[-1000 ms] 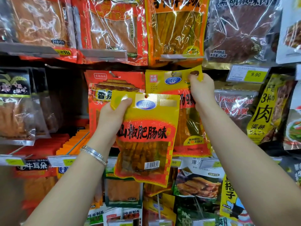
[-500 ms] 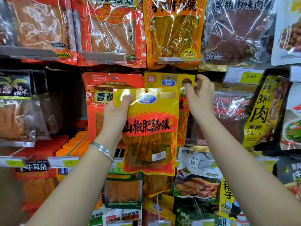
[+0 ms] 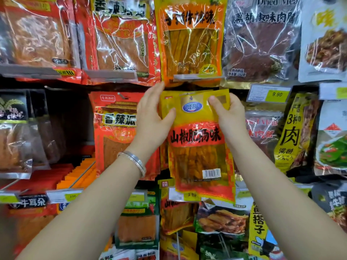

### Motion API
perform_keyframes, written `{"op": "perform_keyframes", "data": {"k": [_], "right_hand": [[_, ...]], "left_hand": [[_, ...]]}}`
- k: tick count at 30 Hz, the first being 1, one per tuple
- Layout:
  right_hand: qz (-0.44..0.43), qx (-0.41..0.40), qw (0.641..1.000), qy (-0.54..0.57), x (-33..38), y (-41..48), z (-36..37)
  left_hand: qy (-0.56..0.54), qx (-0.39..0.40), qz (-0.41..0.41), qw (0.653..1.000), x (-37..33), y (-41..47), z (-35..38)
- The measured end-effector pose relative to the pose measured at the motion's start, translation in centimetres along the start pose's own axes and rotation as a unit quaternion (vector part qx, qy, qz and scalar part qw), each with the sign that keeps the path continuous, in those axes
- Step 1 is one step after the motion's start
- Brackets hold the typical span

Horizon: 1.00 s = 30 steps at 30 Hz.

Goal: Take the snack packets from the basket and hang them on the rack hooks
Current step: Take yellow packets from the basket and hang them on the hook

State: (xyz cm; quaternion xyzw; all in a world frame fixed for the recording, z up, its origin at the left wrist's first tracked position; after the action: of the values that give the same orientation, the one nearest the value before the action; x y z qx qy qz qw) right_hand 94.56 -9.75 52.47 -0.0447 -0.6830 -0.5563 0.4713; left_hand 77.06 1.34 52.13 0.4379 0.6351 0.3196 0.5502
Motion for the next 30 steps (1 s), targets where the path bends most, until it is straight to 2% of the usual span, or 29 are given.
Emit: {"op": "perform_keyframes", "data": {"k": [2, 4, 9, 19, 24, 30], "right_hand": [[-0.004, -0.015, 1.0, -0.003, 0.0, 0.9, 0.0], [0.003, -0.021, 1.0, -0.007, -0.1, 1.6, 0.4], [0.029, -0.04, 0.998, -0.029, -0.7, 2.8, 0.9], [0.01, -0.025, 0.996, -0.08, -1.1, 2.7, 0.9], [-0.019, -0.017, 0.981, -0.194, -2.1, 3.3, 2.2], [-0.043, 0.017, 0.934, -0.354, -3.4, 3.0, 3.3]], "left_hand": [[0.002, 0.058, 0.04, 0.997, -1.1, 0.3, 0.9], [-0.016, 0.083, 0.044, 0.995, -1.5, 0.5, 1.4], [-0.015, 0.08, 0.031, 0.996, -1.7, 0.7, 1.5], [-0.071, 0.097, 0.019, 0.993, -1.6, 0.4, 1.5], [-0.077, 0.113, 0.025, 0.99, -1.5, 0.4, 1.7], [-0.075, 0.135, 0.03, 0.988, -1.4, 0.2, 1.8]]}}
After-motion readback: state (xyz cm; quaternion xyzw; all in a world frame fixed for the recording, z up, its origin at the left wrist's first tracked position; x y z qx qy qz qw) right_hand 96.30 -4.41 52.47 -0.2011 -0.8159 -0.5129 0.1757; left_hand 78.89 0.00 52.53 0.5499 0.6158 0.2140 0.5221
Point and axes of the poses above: each hand's wrist, its own y-axis towards the middle knuckle, its own z-axis out of the palm, x = y × z, the point moved 6 cm from there along y, towards the middle knuckle, and after that the axes turned 1 degree about y, right-handed, at the moved point
